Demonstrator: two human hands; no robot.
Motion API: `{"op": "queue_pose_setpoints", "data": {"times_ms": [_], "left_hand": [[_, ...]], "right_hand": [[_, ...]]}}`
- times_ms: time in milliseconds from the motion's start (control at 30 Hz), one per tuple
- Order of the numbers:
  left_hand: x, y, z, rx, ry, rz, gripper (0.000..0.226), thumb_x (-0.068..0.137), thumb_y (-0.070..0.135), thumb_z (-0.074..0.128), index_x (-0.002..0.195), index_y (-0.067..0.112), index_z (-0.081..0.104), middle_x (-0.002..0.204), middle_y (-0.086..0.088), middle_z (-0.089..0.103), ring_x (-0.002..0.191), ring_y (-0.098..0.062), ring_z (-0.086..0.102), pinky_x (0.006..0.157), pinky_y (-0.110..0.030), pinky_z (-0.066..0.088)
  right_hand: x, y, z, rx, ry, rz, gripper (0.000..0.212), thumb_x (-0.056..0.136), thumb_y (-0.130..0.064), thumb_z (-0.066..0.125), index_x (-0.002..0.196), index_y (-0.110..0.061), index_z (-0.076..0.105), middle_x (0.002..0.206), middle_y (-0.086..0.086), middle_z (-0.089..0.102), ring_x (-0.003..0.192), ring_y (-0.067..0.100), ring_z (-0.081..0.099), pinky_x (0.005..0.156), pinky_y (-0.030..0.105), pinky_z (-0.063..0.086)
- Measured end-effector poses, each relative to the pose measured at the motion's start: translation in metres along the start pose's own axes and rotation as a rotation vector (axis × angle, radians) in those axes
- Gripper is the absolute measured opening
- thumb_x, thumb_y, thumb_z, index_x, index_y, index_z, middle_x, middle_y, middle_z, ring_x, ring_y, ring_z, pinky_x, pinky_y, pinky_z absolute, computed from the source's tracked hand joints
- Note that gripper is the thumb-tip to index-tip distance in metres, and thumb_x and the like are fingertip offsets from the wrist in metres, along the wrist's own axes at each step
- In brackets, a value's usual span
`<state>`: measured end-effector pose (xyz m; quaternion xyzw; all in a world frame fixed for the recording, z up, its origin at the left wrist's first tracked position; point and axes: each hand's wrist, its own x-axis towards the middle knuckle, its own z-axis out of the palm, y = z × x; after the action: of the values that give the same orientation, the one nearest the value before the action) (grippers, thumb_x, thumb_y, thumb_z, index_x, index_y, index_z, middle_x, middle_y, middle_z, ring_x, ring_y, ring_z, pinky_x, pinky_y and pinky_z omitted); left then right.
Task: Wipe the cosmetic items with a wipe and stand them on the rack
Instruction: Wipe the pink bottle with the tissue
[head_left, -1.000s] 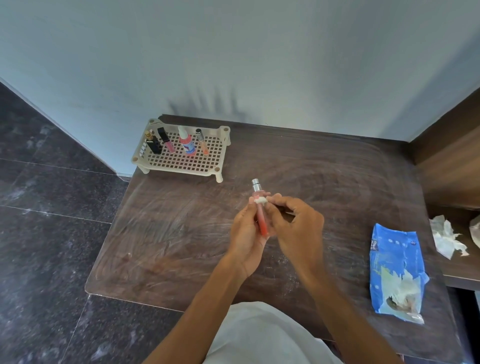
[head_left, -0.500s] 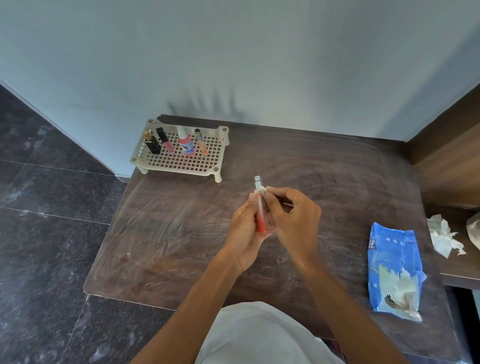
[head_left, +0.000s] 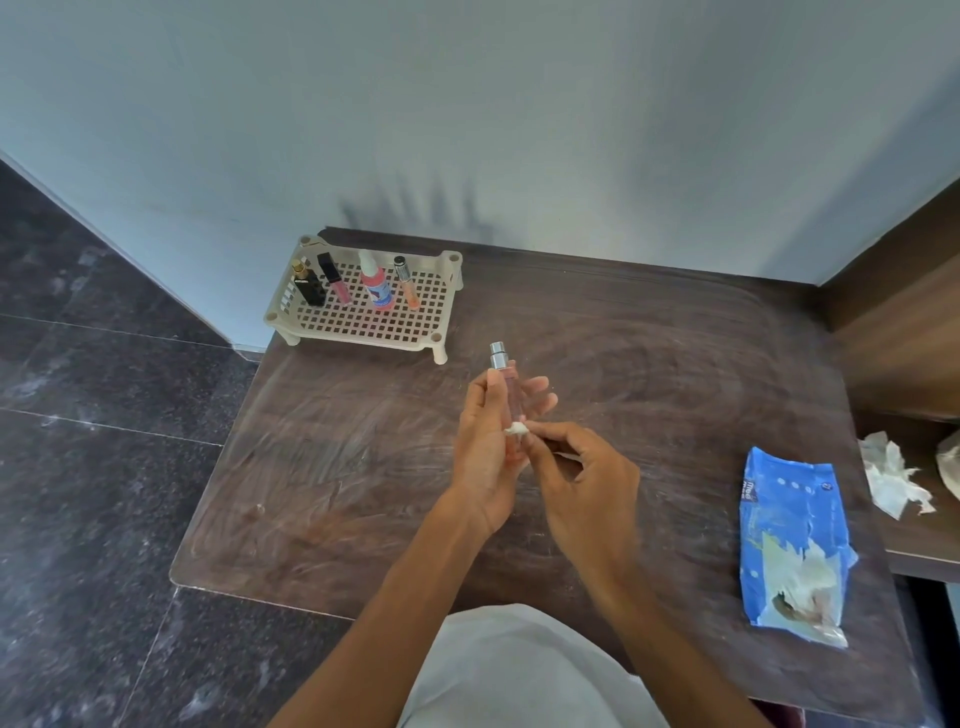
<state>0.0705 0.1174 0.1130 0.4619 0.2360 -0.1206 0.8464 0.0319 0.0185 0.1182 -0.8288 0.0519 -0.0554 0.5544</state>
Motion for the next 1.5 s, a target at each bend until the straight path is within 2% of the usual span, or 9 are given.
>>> {"op": "queue_pose_setpoints", "data": {"times_ms": [267, 433, 567, 700, 833, 1067, 1233, 1400, 1500], "left_hand": [[-0.003, -0.007, -0.007, -0.008, -0.065, -0.088, 0.051, 0.105, 0.047, 0.032, 0.130, 0.014, 0.062, 0.121, -0.011, 0.071, 0.105, -0.021, 0.068, 0.093, -0.039, 0.052], [0.004, -0.002, -0.009, -0.081, -0.059, -0.063, 0.053, 0.106, 0.048, 0.026, 0.126, 0.010, 0.057, 0.129, -0.009, 0.068, 0.120, -0.023, 0.065, 0.098, -0.040, 0.051], [0.006, 0.000, -0.007, -0.084, -0.064, -0.035, 0.048, 0.106, 0.047, 0.031, 0.113, 0.009, 0.059, 0.124, -0.011, 0.071, 0.116, -0.023, 0.068, 0.102, -0.043, 0.050], [0.003, -0.002, -0.008, -0.037, -0.105, -0.075, 0.049, 0.105, 0.048, 0.031, 0.115, 0.008, 0.059, 0.126, -0.010, 0.070, 0.119, -0.022, 0.066, 0.105, -0.042, 0.047], [-0.001, -0.006, -0.009, -0.101, -0.141, -0.148, 0.052, 0.106, 0.048, 0.030, 0.117, 0.013, 0.067, 0.123, -0.008, 0.071, 0.107, -0.018, 0.069, 0.091, -0.032, 0.052], [0.011, 0.001, -0.011, -0.301, -0.093, -0.086, 0.053, 0.105, 0.049, 0.030, 0.120, 0.007, 0.057, 0.134, -0.011, 0.065, 0.128, -0.026, 0.059, 0.111, -0.042, 0.043], [0.007, -0.001, -0.010, -0.260, -0.101, -0.103, 0.053, 0.105, 0.049, 0.030, 0.117, 0.005, 0.058, 0.131, -0.014, 0.066, 0.126, -0.026, 0.061, 0.108, -0.040, 0.046], [-0.003, -0.008, -0.004, -0.200, -0.121, -0.156, 0.061, 0.104, 0.051, 0.029, 0.134, 0.006, 0.058, 0.138, -0.010, 0.063, 0.129, -0.021, 0.058, 0.114, -0.037, 0.040], [-0.001, -0.002, -0.005, -0.182, -0.086, -0.116, 0.057, 0.105, 0.049, 0.030, 0.123, 0.007, 0.064, 0.135, -0.010, 0.064, 0.127, -0.022, 0.060, 0.109, -0.037, 0.045]], "right_hand": [[0.041, -0.015, 0.003, 0.036, -0.006, 0.008, 0.011, 0.092, -0.019, 0.070, 0.101, -0.021, 0.076, 0.088, -0.017, 0.074, 0.082, -0.006, 0.069, 0.073, 0.009, 0.052], [0.024, -0.012, 0.000, 0.025, -0.073, 0.021, 0.013, 0.091, -0.024, 0.071, 0.102, -0.022, 0.077, 0.089, -0.019, 0.074, 0.084, -0.007, 0.068, 0.075, 0.007, 0.051], [-0.002, -0.007, -0.006, 0.032, -0.079, 0.034, 0.013, 0.088, -0.024, 0.073, 0.098, -0.032, 0.075, 0.085, -0.028, 0.070, 0.084, -0.009, 0.068, 0.073, 0.004, 0.048], [0.006, -0.009, -0.006, 0.026, -0.076, 0.049, 0.012, 0.088, -0.026, 0.073, 0.099, -0.028, 0.077, 0.087, -0.023, 0.073, 0.084, -0.008, 0.068, 0.075, 0.006, 0.050], [0.039, -0.015, -0.003, 0.016, -0.074, 0.056, 0.010, 0.090, -0.021, 0.072, 0.097, -0.023, 0.078, 0.089, -0.019, 0.074, 0.084, -0.008, 0.068, 0.077, 0.007, 0.050], [0.015, -0.014, -0.002, 0.013, -0.129, 0.085, 0.012, 0.089, -0.027, 0.072, 0.101, -0.026, 0.077, 0.085, -0.025, 0.071, 0.083, -0.009, 0.067, 0.074, 0.004, 0.049], [0.002, -0.011, -0.004, 0.031, -0.090, 0.128, 0.015, 0.088, -0.027, 0.073, 0.102, -0.024, 0.078, 0.087, -0.019, 0.074, 0.083, -0.006, 0.068, 0.077, 0.009, 0.052], [0.042, -0.015, -0.004, 0.009, -0.093, 0.146, 0.011, 0.090, -0.024, 0.072, 0.098, -0.024, 0.079, 0.088, -0.017, 0.075, 0.083, -0.008, 0.068, 0.082, 0.016, 0.056], [0.041, -0.017, -0.004, 0.008, -0.129, 0.137, 0.012, 0.090, -0.025, 0.072, 0.100, -0.023, 0.079, 0.090, -0.017, 0.075, 0.084, -0.007, 0.068, 0.082, 0.015, 0.056]]}}
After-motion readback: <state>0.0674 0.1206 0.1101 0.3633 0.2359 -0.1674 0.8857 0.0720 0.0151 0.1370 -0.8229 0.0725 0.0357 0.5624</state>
